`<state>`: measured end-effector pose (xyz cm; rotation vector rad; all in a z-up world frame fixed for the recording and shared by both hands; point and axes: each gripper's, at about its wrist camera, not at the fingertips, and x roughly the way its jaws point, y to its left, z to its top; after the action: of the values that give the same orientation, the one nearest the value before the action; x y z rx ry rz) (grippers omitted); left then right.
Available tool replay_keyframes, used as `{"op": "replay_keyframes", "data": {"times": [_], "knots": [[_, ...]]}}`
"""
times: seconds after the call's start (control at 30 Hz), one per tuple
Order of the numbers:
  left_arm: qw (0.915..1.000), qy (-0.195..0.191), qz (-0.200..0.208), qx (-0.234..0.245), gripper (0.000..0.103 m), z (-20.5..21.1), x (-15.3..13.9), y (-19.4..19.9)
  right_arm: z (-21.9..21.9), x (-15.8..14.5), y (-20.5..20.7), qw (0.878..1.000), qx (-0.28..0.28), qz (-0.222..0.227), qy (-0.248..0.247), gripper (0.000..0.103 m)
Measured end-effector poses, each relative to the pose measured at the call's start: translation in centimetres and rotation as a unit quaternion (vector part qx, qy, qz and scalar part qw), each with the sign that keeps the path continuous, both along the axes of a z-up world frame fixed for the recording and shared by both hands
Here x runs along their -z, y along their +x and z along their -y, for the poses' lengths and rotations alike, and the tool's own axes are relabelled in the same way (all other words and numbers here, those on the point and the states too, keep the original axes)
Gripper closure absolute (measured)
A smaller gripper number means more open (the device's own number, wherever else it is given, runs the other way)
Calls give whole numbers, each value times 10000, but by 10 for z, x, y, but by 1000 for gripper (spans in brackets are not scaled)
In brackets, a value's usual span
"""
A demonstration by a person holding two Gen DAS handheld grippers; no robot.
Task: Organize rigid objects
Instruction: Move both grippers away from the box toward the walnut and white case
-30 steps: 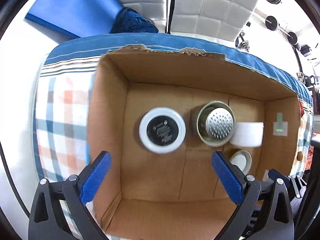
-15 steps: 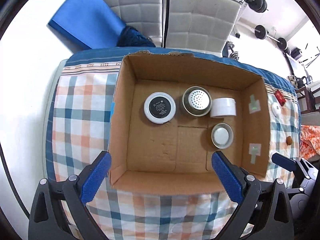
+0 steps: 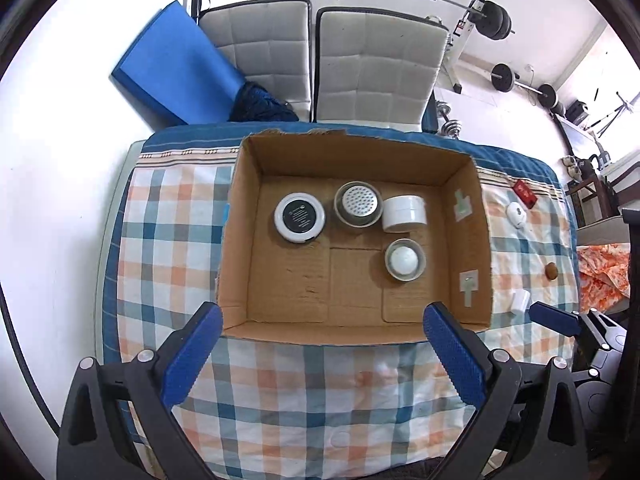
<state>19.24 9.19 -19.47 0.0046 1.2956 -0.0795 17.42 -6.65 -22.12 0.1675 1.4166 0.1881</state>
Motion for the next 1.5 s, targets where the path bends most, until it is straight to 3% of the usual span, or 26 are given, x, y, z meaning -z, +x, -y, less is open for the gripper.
{"op": "replay_keyframes", "data": {"times": [0.17,0.33,0.57,0.7,0.8,0.93,1.13,1.23,1.27,1.3,1.33,1.5], "knots": [[9997,-25,66,220,0,36,-7,-2,43,-3,-10,9995,321,71,1,0],[9966,-34,101,812,0,110,-2,-3,122,12,-25,9946,1018,-85,-193,0],[9819,143,-195,1876,0,245,44,-5,250,52,-55,9775,1984,-471,-538,0],[9750,136,-410,2179,0,302,75,-3,310,80,-68,9691,2261,-712,-677,0],[9715,123,-652,2275,13,333,102,1,345,100,-76,9647,2401,-842,-674,1],[9674,175,-1075,2287,34,360,146,6,379,130,-77,9618,2448,-1018,-686,19],[9580,323,-1788,2218,34,382,212,10,401,165,-62,9660,2246,-1160,-535,23],[9492,497,-2114,2278,34,392,242,11,407,179,-46,9675,2172,-1205,-475,22],[9463,498,-2216,2301,39,394,248,11,409,183,-40,9679,2157,-1202,-467,22],[9429,482,-2336,2324,62,395,254,11,410,186,-34,9685,2133,-1201,-468,22],[9387,515,-2474,2343,74,396,260,10,410,190,-28,9691,2113,-1189,-457,22],[9442,510,-2306,2296,74,401,254,22,409,204,6,9716,2045,-1101,-448,22]]}}
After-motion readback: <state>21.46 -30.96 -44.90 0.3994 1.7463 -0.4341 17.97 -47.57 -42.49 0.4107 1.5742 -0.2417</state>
